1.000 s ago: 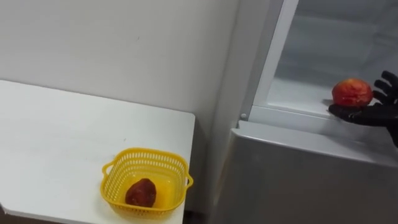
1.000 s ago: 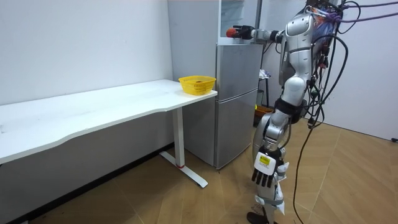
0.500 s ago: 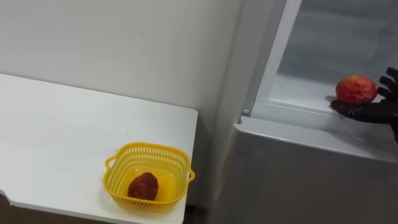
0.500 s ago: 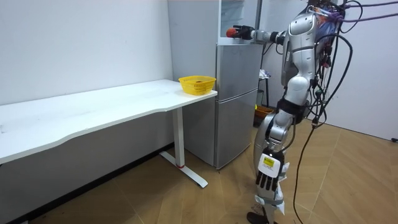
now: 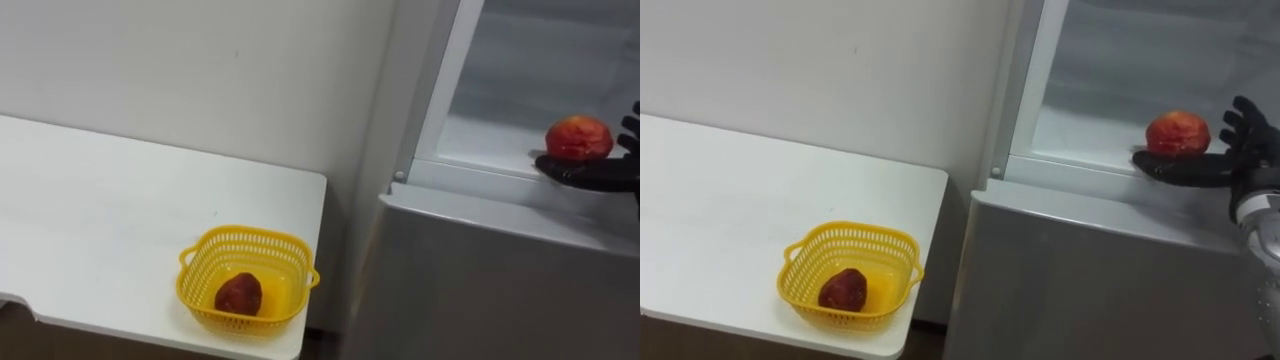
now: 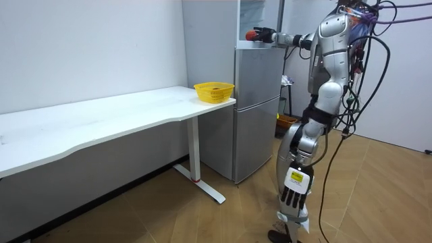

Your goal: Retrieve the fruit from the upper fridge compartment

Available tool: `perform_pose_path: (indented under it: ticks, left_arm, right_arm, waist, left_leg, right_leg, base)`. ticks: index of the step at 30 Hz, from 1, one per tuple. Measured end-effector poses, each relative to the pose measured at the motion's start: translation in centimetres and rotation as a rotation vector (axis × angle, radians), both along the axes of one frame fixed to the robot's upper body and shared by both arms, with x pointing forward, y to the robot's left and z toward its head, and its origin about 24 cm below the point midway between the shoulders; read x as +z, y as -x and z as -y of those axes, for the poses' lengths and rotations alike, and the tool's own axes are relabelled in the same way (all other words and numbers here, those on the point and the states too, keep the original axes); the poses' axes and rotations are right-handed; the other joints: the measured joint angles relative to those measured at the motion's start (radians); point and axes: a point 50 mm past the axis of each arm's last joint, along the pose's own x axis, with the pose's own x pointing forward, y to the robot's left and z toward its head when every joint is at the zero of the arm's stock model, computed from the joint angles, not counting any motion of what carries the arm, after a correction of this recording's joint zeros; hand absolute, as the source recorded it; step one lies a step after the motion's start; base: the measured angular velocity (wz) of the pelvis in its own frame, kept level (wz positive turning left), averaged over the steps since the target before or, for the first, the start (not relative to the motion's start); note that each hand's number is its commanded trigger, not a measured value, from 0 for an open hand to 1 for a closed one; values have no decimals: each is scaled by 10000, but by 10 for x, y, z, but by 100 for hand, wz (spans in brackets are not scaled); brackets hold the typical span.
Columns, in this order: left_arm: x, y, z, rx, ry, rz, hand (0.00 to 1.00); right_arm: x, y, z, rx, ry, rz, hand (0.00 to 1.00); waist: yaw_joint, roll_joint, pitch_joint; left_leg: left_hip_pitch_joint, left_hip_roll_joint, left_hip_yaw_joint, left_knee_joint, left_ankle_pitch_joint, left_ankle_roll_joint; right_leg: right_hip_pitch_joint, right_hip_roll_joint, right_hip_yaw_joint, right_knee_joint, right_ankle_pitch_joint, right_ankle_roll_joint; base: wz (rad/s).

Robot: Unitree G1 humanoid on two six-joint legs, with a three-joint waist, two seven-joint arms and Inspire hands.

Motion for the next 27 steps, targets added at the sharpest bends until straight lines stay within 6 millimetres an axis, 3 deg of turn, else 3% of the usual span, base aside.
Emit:
perform_pose_path:
  ticks: [7, 19, 27]
  left_arm:
    - [0, 1, 1, -148, 34, -51, 0]
    - [-1, -4, 5, -568, 178, 128, 0]
    - [-2, -6, 6, -651, 277, 167, 0]
  right_arm:
    - [7, -2, -3, -284, 285, 279, 0]
    - [14, -5, -8, -334, 606, 481, 0]
    - [16, -5, -8, -324, 738, 590, 0]
  waist:
    - [68, 120, 56]
    - [61, 124, 67]
    - [35, 113, 141]
  left_leg:
    - [-124, 7, -141, 2, 38, -29]
    - [-205, 3, -212, -44, 50, -52]
    - [-212, 3, -213, -44, 48, -53]
  right_leg:
    - [-77, -19, -131, 39, -21, -49]
    - [-192, -96, -306, 200, -182, -70]
    - [-190, -97, -312, 188, -190, -57]
  base:
    - [6]
    - [1]
    - [0]
